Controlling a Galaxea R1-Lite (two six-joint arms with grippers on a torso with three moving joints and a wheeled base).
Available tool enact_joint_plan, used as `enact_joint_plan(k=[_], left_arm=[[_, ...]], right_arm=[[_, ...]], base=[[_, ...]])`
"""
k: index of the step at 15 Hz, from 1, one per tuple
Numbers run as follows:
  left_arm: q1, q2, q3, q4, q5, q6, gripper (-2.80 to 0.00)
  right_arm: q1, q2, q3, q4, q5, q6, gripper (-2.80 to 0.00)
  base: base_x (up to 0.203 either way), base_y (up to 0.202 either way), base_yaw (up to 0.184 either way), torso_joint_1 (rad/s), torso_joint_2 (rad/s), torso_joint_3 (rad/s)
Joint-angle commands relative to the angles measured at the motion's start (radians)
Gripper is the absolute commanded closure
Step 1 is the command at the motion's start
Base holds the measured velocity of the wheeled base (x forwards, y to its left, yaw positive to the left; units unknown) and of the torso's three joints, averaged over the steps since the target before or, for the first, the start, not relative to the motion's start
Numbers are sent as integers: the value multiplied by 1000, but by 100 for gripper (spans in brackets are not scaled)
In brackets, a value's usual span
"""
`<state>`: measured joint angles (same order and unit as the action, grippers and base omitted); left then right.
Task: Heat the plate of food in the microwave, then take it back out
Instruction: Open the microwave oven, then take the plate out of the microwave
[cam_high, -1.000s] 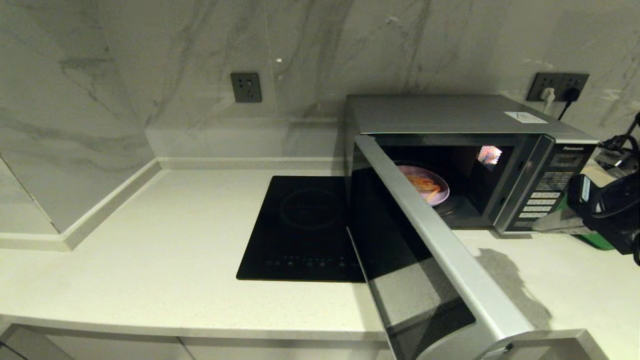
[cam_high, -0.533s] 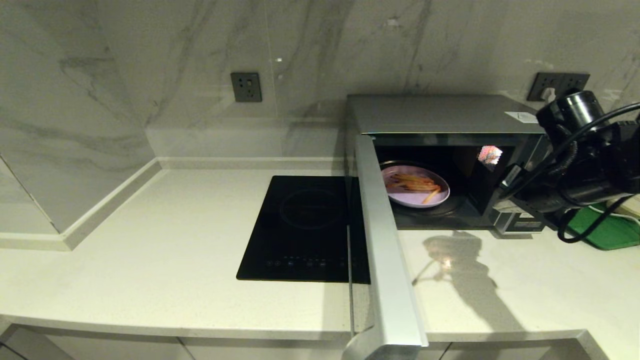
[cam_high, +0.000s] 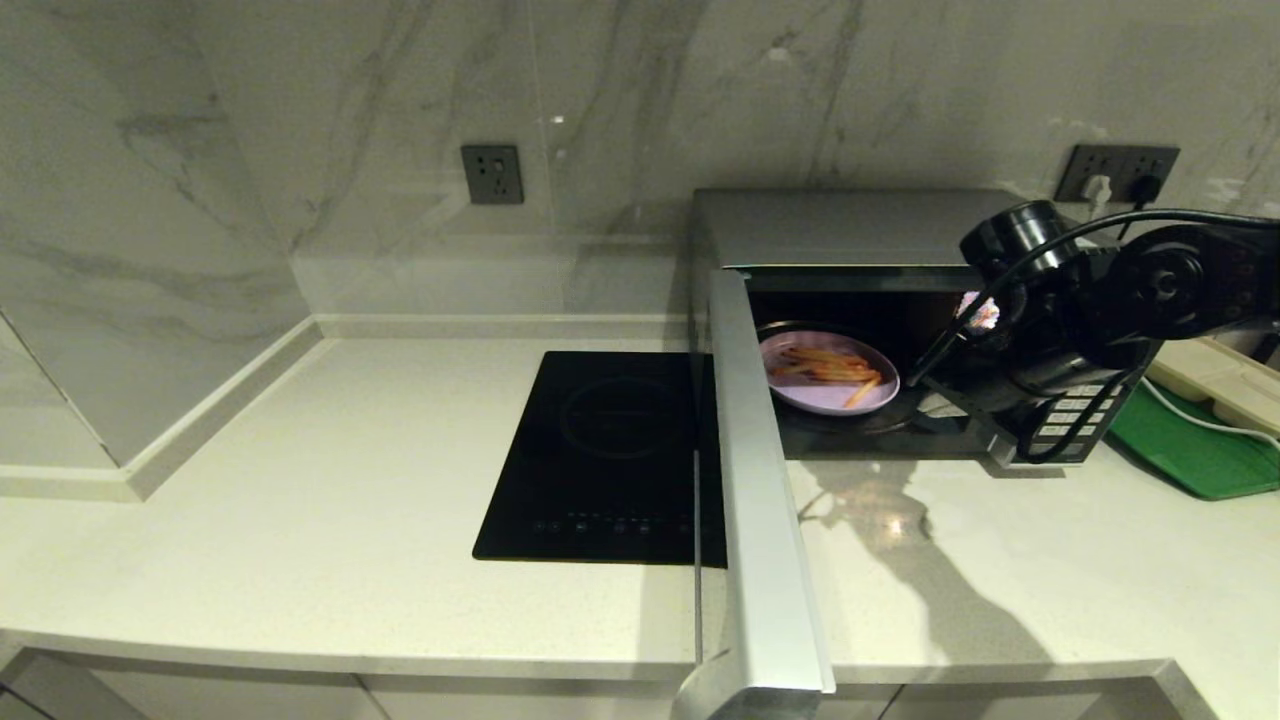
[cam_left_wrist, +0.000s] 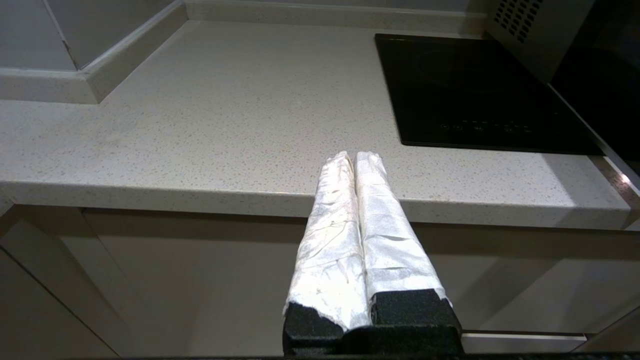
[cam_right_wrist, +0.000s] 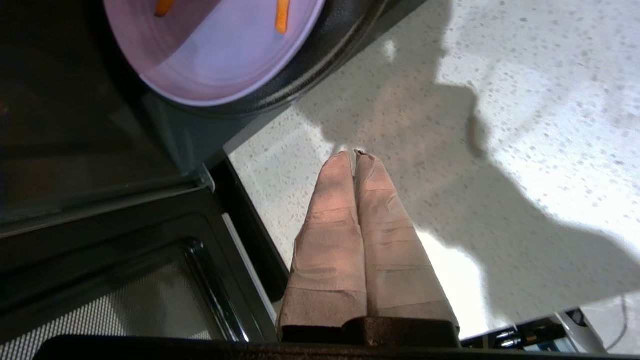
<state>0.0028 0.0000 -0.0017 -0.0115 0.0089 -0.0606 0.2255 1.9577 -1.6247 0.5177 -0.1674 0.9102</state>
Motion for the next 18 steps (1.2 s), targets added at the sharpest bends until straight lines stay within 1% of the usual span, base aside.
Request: enact_joint_plan(k=[1,4,6,7,10,14,18], left_arm=[[0,0,0,-1,0,-1,0],[0,0,0,-1,0,-1,0],[0,0,0,-1,0,-1,0],[0,0,0,-1,0,-1,0],[0,0,0,-1,0,-1,0],[0,0,0,-1,0,-1,0],[0,0,0,-1,0,-1,0]], right_arm=[[2,55,-59,7,11,42,0],[2,115,-99,15,73,80,0],[2,159,-120,15,81,101,0],[1,170,-122,13,82,108,-280],[1,188,-128,9,83,110,-280],[-2,231,-180,8,83,136,-280],[-2,263,-220,10,77,144,-280]], base=[[0,0,0,0,0,0],[0,0,0,0,0,0],[0,0,0,0,0,0],[0,0,0,0,0,0],[0,0,0,0,0,0],[0,0,0,0,0,0],[0,0,0,0,0,0]])
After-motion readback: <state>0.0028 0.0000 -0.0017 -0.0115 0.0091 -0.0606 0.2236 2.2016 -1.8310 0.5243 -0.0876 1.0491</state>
